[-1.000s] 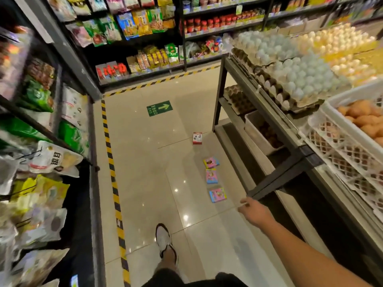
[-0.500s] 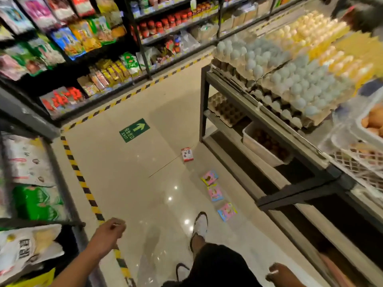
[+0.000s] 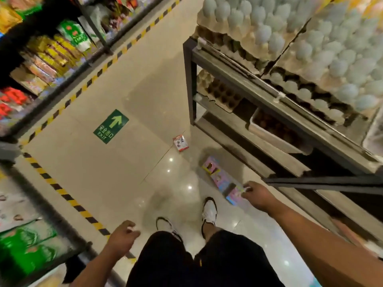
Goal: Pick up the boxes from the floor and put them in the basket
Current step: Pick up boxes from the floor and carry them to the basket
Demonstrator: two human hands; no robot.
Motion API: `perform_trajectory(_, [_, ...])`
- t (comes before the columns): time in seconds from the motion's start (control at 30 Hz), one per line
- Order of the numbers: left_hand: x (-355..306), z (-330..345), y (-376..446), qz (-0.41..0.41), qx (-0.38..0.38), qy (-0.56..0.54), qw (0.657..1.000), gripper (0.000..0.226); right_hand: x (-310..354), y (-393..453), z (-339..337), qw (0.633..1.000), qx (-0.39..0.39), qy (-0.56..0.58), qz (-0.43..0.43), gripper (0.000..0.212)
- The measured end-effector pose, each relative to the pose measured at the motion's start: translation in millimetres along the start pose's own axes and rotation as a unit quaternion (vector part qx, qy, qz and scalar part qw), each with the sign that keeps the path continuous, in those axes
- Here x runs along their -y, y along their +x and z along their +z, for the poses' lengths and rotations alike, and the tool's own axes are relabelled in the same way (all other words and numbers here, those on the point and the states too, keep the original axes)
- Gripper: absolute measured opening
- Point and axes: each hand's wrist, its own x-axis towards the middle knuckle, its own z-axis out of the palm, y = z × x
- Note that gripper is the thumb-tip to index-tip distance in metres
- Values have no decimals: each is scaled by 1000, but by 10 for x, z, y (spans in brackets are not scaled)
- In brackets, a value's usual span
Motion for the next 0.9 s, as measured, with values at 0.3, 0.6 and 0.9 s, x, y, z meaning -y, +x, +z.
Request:
perform_trajectory(0.3, [-780,-721,1589,83,90,151,981,45,689,357,466,978,-66,151,124,23])
perform_trajectory(0.6, [-1744,-1282,3209,190,89,330,920,81,1168,1201,1878,939,-58,285,183,39])
perform_trajectory(0.9, [-2228,41,5320,347,32,530,773,87,798,3603,2846,922,-94,321,197,63])
